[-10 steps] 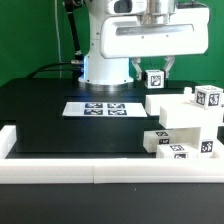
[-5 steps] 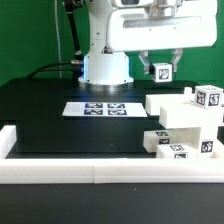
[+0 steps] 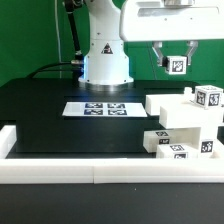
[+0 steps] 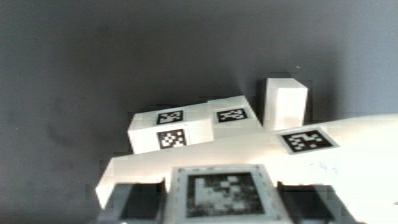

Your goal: Assemble chair

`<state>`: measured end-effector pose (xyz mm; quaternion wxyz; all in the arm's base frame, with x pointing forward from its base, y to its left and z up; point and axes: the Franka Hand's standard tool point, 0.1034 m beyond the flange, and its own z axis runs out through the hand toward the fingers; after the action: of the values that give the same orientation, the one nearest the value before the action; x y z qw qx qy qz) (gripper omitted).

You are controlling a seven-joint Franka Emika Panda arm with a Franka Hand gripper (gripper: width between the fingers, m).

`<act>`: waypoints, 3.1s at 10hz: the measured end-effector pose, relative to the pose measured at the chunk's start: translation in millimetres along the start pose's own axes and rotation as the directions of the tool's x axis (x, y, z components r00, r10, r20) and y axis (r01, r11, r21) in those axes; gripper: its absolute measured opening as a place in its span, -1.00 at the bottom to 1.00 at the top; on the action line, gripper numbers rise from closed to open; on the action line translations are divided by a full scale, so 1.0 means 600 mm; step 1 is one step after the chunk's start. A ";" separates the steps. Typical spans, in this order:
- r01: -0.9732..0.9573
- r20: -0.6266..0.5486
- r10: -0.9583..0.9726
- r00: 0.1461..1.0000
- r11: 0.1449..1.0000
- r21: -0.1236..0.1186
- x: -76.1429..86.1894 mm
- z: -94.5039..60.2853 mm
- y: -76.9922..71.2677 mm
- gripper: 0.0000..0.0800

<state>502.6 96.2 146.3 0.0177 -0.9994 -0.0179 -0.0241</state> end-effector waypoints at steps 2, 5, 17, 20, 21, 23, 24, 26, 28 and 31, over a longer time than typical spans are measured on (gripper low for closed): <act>0.030 -0.002 -0.030 1.000 1.000 -0.005 0.015 0.001 -0.011 -0.27; 0.054 -0.003 -0.054 0.999 0.998 -0.019 0.043 0.017 -0.012 -0.27; 0.061 0.014 -0.061 0.998 0.998 -0.026 0.032 0.042 -0.029 -0.27; 0.065 0.017 -0.065 0.998 0.997 -0.030 0.037 0.049 -0.026 -0.27; 0.064 0.017 -0.064 0.998 0.997 -0.030 0.037 0.049 -0.025 -0.27; 0.064 0.017 -0.063 0.998 0.998 -0.030 0.037 0.049 -0.025 -0.27; 0.063 0.017 -0.063 0.998 0.998 -0.030 0.037 0.049 -0.024 -0.27; 0.063 0.017 -0.063 0.998 0.998 -0.030 0.037 0.049 -0.024 -0.27; 0.063 0.017 -0.063 0.998 0.998 -0.030 0.037 0.049 -0.024 -0.27; 0.063 0.017 -0.063 0.998 0.998 -0.030 0.037 0.049 -0.024 -0.27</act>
Offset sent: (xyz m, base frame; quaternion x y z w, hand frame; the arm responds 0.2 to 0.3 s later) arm 0.0251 0.0118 -0.0065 0.0189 -0.0143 -0.0388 0.9990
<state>525.5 112.6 118.5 0.0015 -0.9986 -0.0491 -0.0168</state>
